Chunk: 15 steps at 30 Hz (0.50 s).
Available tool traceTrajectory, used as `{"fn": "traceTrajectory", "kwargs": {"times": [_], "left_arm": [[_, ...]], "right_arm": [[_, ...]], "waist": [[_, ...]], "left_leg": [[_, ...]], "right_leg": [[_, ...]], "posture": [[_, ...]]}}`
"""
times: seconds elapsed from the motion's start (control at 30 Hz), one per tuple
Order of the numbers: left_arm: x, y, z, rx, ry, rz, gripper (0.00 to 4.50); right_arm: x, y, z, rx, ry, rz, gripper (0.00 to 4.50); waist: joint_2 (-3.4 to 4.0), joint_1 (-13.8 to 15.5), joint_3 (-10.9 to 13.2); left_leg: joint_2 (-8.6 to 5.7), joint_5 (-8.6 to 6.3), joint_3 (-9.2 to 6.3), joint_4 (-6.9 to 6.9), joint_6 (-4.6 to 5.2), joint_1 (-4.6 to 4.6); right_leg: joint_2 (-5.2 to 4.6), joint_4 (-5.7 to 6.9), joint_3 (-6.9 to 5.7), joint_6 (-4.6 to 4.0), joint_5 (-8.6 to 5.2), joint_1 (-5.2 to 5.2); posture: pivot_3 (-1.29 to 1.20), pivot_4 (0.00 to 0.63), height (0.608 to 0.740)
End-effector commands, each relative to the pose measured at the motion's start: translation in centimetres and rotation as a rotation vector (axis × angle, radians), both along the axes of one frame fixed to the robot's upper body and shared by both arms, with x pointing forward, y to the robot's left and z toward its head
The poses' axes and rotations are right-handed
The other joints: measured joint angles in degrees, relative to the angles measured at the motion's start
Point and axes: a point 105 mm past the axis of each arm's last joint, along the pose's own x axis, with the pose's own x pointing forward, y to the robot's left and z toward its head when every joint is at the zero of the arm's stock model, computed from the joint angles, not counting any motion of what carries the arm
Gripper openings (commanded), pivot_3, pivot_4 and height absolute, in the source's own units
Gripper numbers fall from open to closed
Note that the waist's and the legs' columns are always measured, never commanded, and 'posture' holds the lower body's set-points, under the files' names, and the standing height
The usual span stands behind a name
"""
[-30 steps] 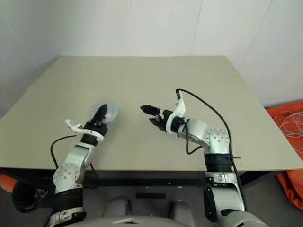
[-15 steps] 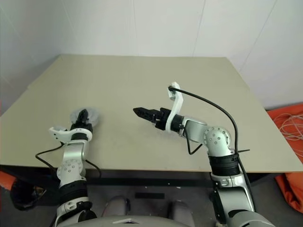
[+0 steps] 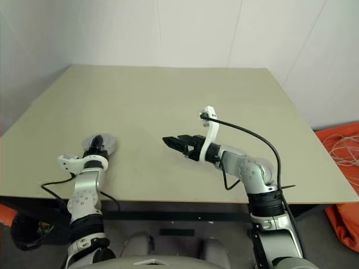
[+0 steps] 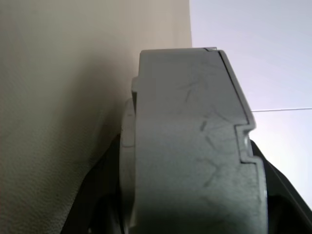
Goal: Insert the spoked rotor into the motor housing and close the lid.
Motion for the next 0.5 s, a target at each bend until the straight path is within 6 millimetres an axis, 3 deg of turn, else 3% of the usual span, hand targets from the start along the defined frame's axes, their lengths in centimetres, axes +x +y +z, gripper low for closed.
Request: {"fn": "traceTrajectory", "kwargs": {"times": [0.03, 0.23, 0.4, 0.43, 0.5], "left_arm": [[0.0, 0.3, 0.2, -0.012, 0.009, 0.025, 2.12], [-1.0, 0.4, -1.0, 0.016, 0.158, 0.046, 2.12], [-1.7, -0.1, -0.8, 0.027, 0.191, 0.041, 2.12], [-1.8, -0.2, -0.7, 0.027, 0.192, 0.039, 2.85], [-2.0, -0.2, -0.8, 0.027, 0.202, 0.040, 3.35]], "right_arm": [[-0.1, 0.2, 1.1, 0.021, -0.048, 0.006, 4.50], [0.0, 0.3, 0.9, 0.011, -0.043, 0.002, 4.50], [0.2, 0.4, 0.8, 0.005, -0.038, -0.002, 4.50], [0.2, 0.4, 0.7, 0.004, -0.037, -0.002, 4.50], [0.3, 0.5, 0.7, 0.001, -0.035, -0.002, 4.50]], "waist": [[0.01, -0.08, 0.00], [0.01, -0.33, -0.01], [0.00, -0.53, -0.01], [0.00, -0.54, -0.01], [0.00, -0.54, -0.01]], "left_leg": [[0.00, 0.00, 0.00, 0.00, 0.00, 0.01], [-0.02, -0.08, 0.03, -0.02, 0.13, 0.66], [0.00, -0.12, 0.05, -0.04, 0.21, 0.77], [0.02, -0.12, 0.05, -0.04, 0.20, 0.77], [0.02, -0.12, 0.05, -0.04, 0.20, 0.76]], "right_leg": [[0.00, 0.00, 0.01, 0.00, 0.00, 0.07], [-0.01, -0.09, 0.04, 0.00, -0.02, 0.52], [0.02, -0.09, 0.06, -0.01, -0.03, 0.60], [0.04, -0.09, 0.06, -0.01, -0.03, 0.58], [0.05, -0.09, 0.06, -0.02, -0.04, 0.54]], "posture": [[0.00, 0.000, 0.740], [0.00, 0.000, 0.740], [0.00, 0.000, 0.740], [0.00, 0.000, 0.740], [0.00, 0.000, 0.740]]}}
